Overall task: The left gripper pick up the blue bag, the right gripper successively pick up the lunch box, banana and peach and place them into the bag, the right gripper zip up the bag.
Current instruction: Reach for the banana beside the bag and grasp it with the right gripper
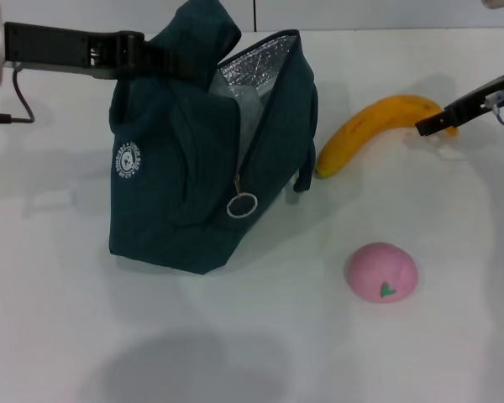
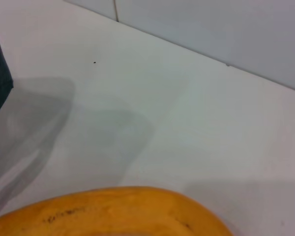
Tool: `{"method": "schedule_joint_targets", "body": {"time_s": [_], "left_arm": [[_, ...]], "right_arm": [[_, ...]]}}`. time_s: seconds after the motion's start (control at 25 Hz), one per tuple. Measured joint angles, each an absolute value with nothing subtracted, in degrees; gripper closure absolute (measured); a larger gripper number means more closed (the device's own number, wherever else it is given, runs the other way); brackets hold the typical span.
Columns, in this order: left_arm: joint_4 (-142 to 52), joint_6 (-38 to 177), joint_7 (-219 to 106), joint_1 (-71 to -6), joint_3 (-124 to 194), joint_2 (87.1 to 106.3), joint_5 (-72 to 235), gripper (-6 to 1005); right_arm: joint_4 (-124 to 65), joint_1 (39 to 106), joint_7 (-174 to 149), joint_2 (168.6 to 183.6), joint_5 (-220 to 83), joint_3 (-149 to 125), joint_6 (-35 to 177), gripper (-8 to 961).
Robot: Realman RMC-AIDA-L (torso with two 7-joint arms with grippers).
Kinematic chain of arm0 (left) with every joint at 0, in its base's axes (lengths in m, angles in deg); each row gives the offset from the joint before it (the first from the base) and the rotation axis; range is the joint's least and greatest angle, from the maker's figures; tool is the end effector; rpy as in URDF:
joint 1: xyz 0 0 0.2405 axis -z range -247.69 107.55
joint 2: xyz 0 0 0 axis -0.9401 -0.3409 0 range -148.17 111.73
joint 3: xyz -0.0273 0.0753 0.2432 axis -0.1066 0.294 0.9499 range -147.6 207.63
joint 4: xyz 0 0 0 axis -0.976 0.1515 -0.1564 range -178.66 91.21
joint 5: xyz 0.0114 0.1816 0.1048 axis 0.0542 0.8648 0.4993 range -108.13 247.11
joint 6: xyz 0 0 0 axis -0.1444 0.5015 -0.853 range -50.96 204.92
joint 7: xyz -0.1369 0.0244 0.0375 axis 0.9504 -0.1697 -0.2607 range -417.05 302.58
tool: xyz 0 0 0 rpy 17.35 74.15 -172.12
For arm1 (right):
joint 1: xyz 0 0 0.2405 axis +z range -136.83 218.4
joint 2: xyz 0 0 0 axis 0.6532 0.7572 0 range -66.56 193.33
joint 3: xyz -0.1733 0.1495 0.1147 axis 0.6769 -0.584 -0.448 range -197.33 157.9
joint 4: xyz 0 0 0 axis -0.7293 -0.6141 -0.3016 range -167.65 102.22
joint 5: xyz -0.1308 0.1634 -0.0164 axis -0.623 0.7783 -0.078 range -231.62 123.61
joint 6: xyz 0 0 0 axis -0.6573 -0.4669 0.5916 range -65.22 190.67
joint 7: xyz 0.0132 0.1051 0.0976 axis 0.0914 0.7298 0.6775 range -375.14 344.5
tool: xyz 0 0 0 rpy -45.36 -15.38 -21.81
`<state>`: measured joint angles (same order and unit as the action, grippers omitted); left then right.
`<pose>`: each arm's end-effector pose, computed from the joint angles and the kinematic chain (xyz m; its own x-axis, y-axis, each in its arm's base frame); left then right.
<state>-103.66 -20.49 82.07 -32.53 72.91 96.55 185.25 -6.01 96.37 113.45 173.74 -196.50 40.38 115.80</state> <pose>-0.1825 0.3744 0.0804 0.4766 0.7702 0.4239 0.8177 -0.5654 0.1080 0.2250 0.4697 0.0123 0.7389 -0.6694 -0.0769 -0.5846 -0.5801 -0.5672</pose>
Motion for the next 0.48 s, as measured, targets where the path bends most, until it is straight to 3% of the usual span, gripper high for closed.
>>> {"method": "schedule_joint_targets", "body": {"time_s": [0.4,0.48], "left_arm": [[-103.66,-20.48,82.05,-32.54,72.91,96.38,185.23,964],[-103.66,-20.48,82.04,-32.54,72.91,96.36,185.23,964]], "right_arm": [[-6.09,96.07,113.34,174.29,-196.79,40.40,114.02,178],[-6.09,96.01,113.34,174.30,-196.81,40.40,113.88,238]]}}
